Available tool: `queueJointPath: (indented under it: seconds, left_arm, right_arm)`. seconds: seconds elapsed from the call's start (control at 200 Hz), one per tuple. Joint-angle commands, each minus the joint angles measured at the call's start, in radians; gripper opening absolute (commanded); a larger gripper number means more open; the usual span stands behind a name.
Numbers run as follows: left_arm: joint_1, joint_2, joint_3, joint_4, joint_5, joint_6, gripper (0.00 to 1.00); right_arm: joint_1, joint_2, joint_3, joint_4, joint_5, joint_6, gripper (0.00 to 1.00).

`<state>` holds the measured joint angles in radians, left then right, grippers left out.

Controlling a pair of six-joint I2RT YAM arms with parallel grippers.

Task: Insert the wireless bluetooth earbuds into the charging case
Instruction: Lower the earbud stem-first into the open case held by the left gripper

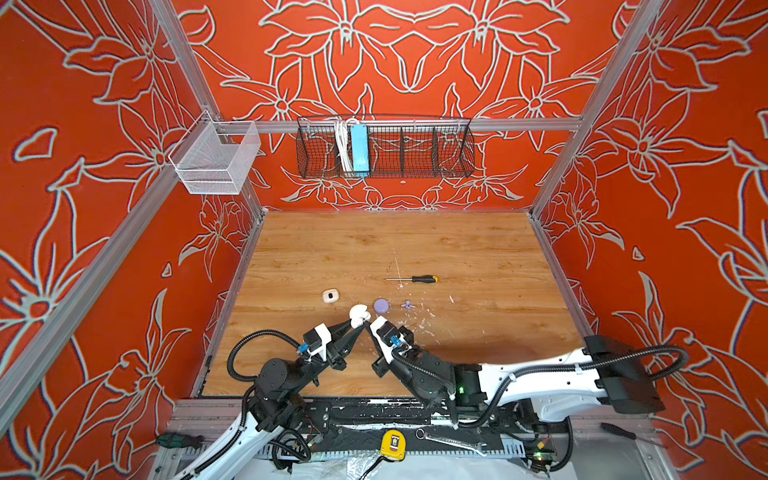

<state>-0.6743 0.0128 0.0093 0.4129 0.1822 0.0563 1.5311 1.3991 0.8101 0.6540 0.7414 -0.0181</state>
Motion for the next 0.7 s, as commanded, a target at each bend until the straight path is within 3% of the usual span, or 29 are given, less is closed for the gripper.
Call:
queueJointPath:
  seconds: [0.0,0.696]
  left_arm:
    - [-0.002,-0.013,-0.011,0.043,0.014,0.016,0.0]
    - [-0.005,-0.013,-0.012,0.041,0.017,0.02,0.0]
  right_arm:
    - [0.0,0.012,0.037,-0.005,-0.023,-0.013,0.0]
    - [-0.002,0.04,0.123,-0.096,0.019,-0.023,0.0]
